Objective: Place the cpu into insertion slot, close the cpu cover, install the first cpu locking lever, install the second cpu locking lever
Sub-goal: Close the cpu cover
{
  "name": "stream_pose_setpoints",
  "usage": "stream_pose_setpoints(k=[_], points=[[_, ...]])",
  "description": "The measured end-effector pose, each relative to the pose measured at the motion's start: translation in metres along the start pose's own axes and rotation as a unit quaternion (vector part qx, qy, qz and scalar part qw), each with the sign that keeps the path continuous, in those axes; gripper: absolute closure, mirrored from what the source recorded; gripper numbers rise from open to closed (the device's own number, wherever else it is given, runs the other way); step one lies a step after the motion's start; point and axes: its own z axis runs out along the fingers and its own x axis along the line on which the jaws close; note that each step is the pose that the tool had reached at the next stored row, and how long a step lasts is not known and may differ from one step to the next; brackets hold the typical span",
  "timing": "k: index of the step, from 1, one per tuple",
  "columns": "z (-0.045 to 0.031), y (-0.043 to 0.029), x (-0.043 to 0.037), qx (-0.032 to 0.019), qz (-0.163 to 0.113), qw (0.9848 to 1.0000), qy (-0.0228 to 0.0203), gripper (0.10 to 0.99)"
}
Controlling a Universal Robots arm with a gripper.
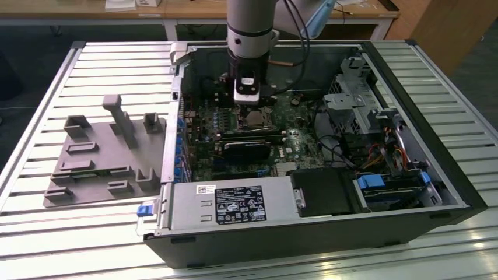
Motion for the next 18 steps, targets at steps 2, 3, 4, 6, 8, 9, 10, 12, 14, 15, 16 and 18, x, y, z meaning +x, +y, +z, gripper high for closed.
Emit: stream_pose_setpoints(k=[2, 3, 4, 6, 8, 9, 10, 12, 14, 15, 16, 18], points=[[0.0003, 0.0, 0.0, 0.0003, -0.018, 0.9998, 0.0006, 0.98], [0.0004, 0.0, 0.0, 0.0004, -0.027, 0.9996, 0.0009, 0.98], [0.0006, 0.0, 0.0, 0.0006, -0.036, 0.9993, 0.0012, 0.98], [0.001, 0.0, 0.0, 0.0009, -0.054, 0.9985, 0.0018, 0.98], [0.0015, 0.0, 0.0, 0.0012, -0.073, 0.9974, 0.0024, 0.98], [0.0018, 0.0, 0.0, 0.0013, -0.082, 0.9967, 0.0027, 0.98], [0.0021, -0.0001, 0.0, 0.0015, -0.091, 0.9959, 0.003, 0.98], [0.0025, -0.0001, -0.0001, 0.0012, -0.105, 0.9945, 0.0025, 0.98], [0.0034, -0.0001, -0.0001, -0.0004, -0.118, 0.993, -0.0001, 0.98], [0.0038, -0.0001, -0.0001, -0.0014, -0.125, 0.9922, -0.0017, 0.98], [0.0041, -0.0001, -0.0001, -0.0025, -0.132, 0.9913, -0.0035, 0.98], [0.0046, -0.0001, -0.0001, -0.0048, -0.145, 0.9894, -0.0074, 0.98]])
